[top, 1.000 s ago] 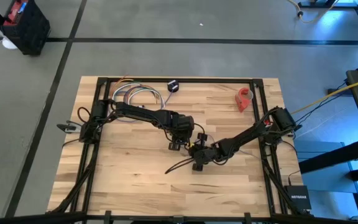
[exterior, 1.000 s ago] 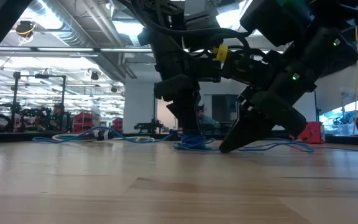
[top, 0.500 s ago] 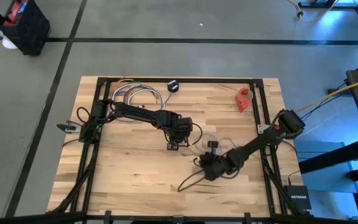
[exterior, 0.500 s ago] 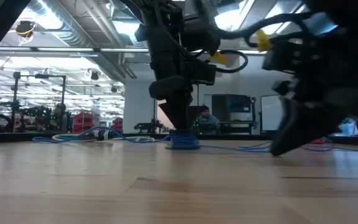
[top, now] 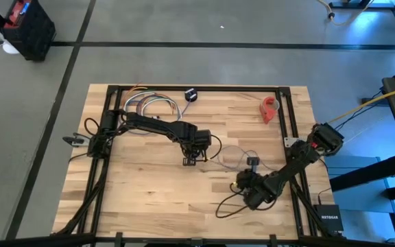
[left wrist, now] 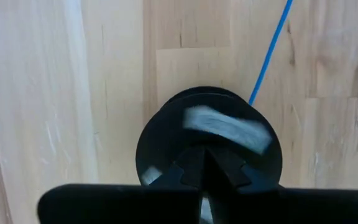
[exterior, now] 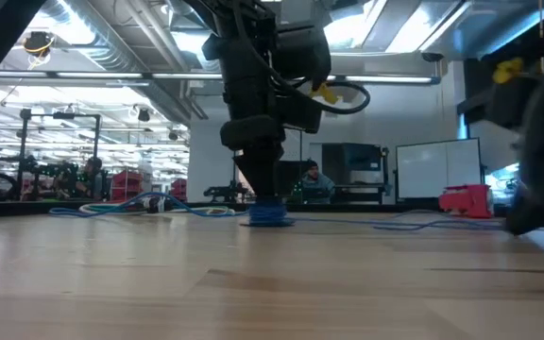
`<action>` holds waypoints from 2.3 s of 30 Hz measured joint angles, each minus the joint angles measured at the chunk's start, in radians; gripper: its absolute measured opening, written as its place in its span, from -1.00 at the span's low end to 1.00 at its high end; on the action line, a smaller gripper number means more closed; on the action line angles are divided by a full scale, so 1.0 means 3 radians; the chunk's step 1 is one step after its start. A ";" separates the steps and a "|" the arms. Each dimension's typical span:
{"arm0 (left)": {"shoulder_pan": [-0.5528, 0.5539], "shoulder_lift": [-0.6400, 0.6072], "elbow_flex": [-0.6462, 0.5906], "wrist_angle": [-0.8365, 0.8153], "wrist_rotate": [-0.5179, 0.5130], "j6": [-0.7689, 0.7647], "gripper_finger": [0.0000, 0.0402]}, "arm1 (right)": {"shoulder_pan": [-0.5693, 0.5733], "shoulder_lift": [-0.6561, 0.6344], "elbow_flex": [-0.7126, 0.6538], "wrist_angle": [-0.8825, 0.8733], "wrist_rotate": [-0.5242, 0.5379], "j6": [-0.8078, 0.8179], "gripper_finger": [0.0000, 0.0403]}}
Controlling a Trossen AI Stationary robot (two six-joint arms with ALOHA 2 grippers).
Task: Coil cords
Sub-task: Put the spool with the coiled wire on the table
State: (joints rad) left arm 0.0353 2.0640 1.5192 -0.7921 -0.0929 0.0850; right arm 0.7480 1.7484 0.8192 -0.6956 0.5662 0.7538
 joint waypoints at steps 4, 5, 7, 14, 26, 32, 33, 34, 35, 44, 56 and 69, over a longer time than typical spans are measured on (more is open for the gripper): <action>0.0000 0.0000 -0.0003 -0.0042 -0.0010 -0.0012 -0.98 | 0.0179 -0.0112 -0.0002 -0.0488 -0.0075 0.0429 -0.99; 0.0002 0.0000 -0.0003 -0.0051 -0.0015 -0.0012 -0.99 | 0.0225 -0.0137 -0.0001 -0.0618 -0.0102 0.0551 -0.98; 0.0004 0.0000 -0.0004 -0.0060 -0.0017 -0.0012 -0.99 | 0.0321 -0.0166 -0.0001 -0.0792 -0.0109 0.0795 -0.98; 0.0017 0.0001 -0.0003 -0.0172 -0.0010 -0.0077 -0.98 | 0.0577 -0.0230 0.0005 -0.1243 -0.0148 0.1407 -0.98; 0.0019 0.0003 -0.0009 -0.0597 -0.0044 -0.0197 -0.99 | 0.0687 -0.0235 0.0032 -0.1286 -0.0255 0.2087 -0.94; 0.0022 0.0005 -0.0014 -0.0661 -0.0064 -0.0184 -0.99 | 0.0371 -0.0235 0.0361 -0.1580 -0.0584 0.2055 -0.62; 0.0021 0.0005 -0.0013 -0.0669 -0.0066 -0.0183 -0.99 | 0.0326 -0.0235 0.0444 -0.1658 -0.0651 0.1984 -0.55; 0.0020 0.0005 -0.0013 -0.0686 -0.0069 -0.0174 -0.99 | 0.0287 -0.0235 0.0533 -0.1707 -0.0702 0.1870 -0.48; 0.0020 0.0005 -0.0013 -0.0697 -0.0069 -0.0173 -0.99 | 0.0248 -0.0235 0.0633 -0.1745 -0.0724 0.1745 -0.41; 0.0020 -0.0071 -0.0027 -0.0692 -0.0059 -0.0104 -0.99 | 0.0146 -0.0243 0.1267 -0.1640 0.0256 0.0759 -0.14; 0.0020 -0.0207 -0.0024 -0.0535 -0.0050 -0.0005 -0.98 | -0.0820 -0.0238 -0.0172 0.2322 0.0142 -0.1196 -0.20; 0.0020 -0.0211 -0.0041 -0.0484 -0.0050 -0.0062 -0.98 | -0.1559 0.0301 -0.0431 0.3922 -0.0991 -0.1879 -0.20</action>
State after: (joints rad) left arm 0.0414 2.0006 1.5070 -0.9373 -0.1078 0.0663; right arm 0.2802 1.8387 0.6901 0.4810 0.2691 0.1901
